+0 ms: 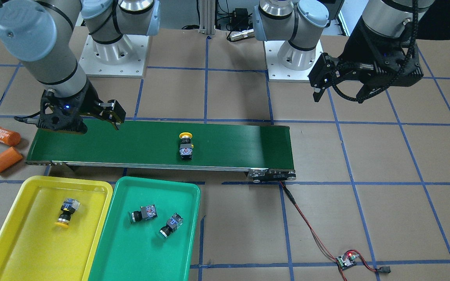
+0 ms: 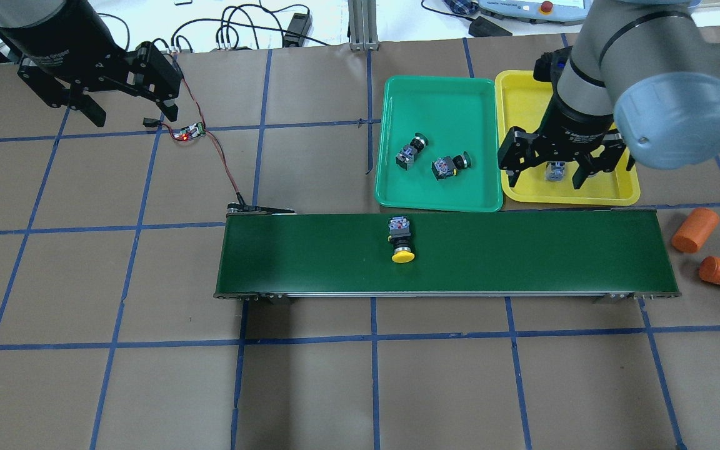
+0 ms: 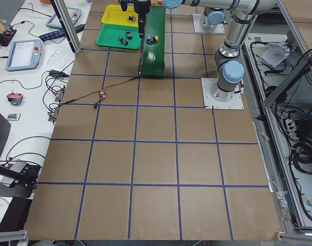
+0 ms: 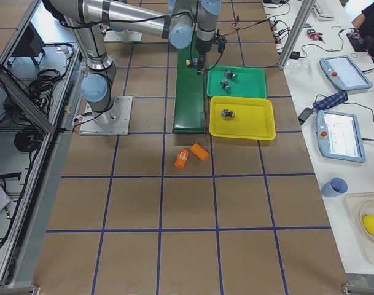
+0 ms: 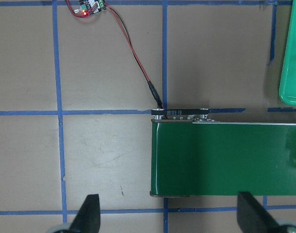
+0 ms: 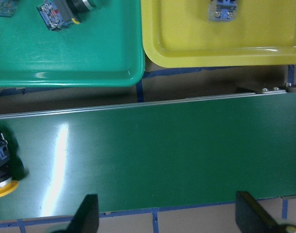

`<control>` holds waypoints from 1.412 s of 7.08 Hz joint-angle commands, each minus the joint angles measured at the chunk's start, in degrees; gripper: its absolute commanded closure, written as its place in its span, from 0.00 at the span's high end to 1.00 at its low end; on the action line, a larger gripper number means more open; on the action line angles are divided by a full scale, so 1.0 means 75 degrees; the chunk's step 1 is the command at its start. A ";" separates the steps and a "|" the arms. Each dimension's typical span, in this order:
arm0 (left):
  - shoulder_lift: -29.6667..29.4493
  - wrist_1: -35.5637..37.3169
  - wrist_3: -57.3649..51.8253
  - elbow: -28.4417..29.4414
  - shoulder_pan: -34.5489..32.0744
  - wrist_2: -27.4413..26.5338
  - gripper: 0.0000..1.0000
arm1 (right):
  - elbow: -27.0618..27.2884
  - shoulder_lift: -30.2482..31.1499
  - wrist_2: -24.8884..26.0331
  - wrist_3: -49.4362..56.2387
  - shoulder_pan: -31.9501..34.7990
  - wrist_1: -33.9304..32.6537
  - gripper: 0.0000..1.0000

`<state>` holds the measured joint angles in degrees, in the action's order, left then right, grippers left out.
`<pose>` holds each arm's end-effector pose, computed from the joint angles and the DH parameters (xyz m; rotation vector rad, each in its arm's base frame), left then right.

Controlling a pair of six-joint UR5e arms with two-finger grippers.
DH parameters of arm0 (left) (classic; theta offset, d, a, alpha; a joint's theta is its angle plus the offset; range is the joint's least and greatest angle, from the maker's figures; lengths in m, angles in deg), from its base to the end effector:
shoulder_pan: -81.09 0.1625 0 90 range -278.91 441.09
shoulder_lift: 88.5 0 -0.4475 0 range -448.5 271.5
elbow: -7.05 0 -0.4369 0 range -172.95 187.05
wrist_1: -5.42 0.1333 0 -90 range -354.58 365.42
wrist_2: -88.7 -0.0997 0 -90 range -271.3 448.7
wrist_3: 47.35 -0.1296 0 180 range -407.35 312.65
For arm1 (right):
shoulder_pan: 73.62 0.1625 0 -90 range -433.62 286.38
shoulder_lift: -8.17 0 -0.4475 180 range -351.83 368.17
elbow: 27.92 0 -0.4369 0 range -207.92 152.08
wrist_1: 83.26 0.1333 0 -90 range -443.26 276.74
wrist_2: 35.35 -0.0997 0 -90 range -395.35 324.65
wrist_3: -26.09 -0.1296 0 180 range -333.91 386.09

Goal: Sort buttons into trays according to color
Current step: 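Move the right gripper back over the remaining yellow button on conveyor, then lower the right gripper and grasp the yellow button on the conveyor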

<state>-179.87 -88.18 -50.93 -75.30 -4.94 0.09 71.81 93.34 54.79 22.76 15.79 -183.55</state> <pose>-0.0980 -0.5588 0.5329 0.0097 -3.1195 0.0753 0.1273 -0.5517 0.3619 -0.1071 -3.1334 -0.1168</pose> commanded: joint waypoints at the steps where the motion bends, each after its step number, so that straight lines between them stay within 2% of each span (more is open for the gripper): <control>1: -0.0074 0.0162 0.0021 -0.0011 -0.0013 0.0002 1.00 | 0.0027 -0.0711 -0.0006 -0.0071 0.0789 -0.0874 1.00; 3: 0.0101 0.0128 0.0044 0.0012 -0.0037 0.0002 1.00 | 0.0004 -0.1217 -0.0018 -0.0106 0.1260 -0.1486 1.00; 5: 0.0043 0.0128 0.0056 0.0001 -0.0037 0.0014 1.00 | 0.0004 -0.1510 -0.0111 -0.0071 0.1436 -0.1487 1.00; 6: 0.0078 0.0116 0.0067 -0.0057 -0.0037 0.0014 1.00 | 0.0004 -0.1639 -0.0448 -0.0071 0.1507 -0.1487 1.00; 10: 0.0149 0.0128 0.0067 -0.0093 -0.0037 0.0118 1.00 | 0.0039 -0.1980 -0.0452 -0.0094 0.1647 -0.1476 1.00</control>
<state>-178.77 -87.29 -50.45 -75.79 -5.21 0.45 72.06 79.35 51.32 22.25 27.51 -194.69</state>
